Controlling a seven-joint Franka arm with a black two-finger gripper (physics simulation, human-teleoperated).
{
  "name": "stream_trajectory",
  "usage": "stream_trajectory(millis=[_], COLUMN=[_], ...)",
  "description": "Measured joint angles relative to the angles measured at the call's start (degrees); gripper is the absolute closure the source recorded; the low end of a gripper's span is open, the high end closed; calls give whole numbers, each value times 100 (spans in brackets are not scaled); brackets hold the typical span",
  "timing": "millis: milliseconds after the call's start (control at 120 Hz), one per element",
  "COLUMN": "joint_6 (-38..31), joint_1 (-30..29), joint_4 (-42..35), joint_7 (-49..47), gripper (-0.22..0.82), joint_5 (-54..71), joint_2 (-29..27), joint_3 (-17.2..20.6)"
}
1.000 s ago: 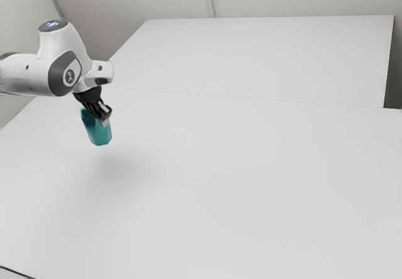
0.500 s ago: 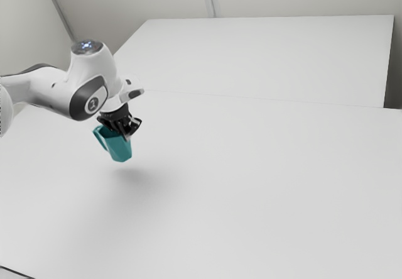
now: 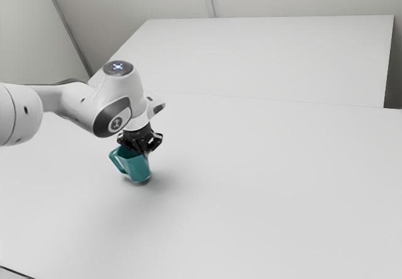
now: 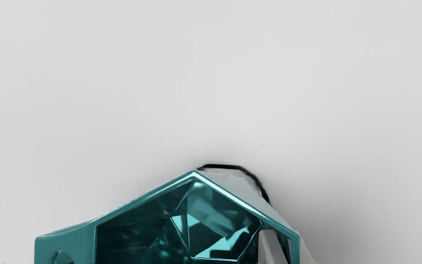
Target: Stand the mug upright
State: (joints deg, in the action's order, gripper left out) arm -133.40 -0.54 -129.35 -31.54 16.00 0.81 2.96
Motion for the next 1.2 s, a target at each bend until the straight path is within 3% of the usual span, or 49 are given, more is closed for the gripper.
stream_trajectory(millis=[292,500,700,933,1200], joint_6=[-122,-79,203,770,1774], joint_1=[-7,-134,-83,14,10], joint_4=[-5,3,42,634,1976], joint_7=[-727,-1020,-1212,-1252,-295], gripper=[79,34,13,4,1], joint_5=[-1,-22,-13,-85,-584], joint_2=[149,-30,-501,-594,-548], joint_3=[56,139,164,184,195])
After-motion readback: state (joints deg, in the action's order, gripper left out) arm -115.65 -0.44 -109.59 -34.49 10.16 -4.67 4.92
